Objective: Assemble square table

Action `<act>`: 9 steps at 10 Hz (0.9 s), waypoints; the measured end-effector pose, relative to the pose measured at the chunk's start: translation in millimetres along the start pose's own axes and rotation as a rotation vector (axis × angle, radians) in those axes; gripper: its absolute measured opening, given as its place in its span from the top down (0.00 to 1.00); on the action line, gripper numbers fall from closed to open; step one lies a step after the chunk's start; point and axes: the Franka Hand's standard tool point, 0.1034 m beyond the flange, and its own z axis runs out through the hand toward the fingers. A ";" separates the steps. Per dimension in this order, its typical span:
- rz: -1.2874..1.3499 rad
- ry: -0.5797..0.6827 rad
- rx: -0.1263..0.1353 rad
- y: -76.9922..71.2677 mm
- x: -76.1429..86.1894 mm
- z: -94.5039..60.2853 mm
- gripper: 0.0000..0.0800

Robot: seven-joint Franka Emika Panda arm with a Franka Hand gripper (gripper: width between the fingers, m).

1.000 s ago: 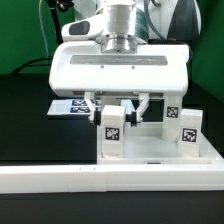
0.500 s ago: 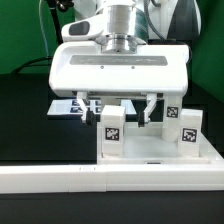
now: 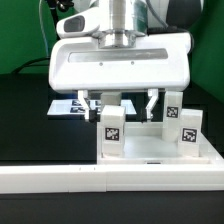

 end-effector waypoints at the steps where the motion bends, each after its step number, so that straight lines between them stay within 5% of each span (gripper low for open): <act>1: 0.043 -0.106 0.018 -4.9 -0.1 -2.0 0.19; 7: 0.054 -0.151 0.022 1.4 4.7 -0.8 0.19; 9: 0.091 -0.308 0.034 4.1 1.8 -5.8 0.19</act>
Offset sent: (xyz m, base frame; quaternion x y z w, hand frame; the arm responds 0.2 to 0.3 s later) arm 0.0000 0.0000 0.0000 0.0000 0.0000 0.0000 1.0000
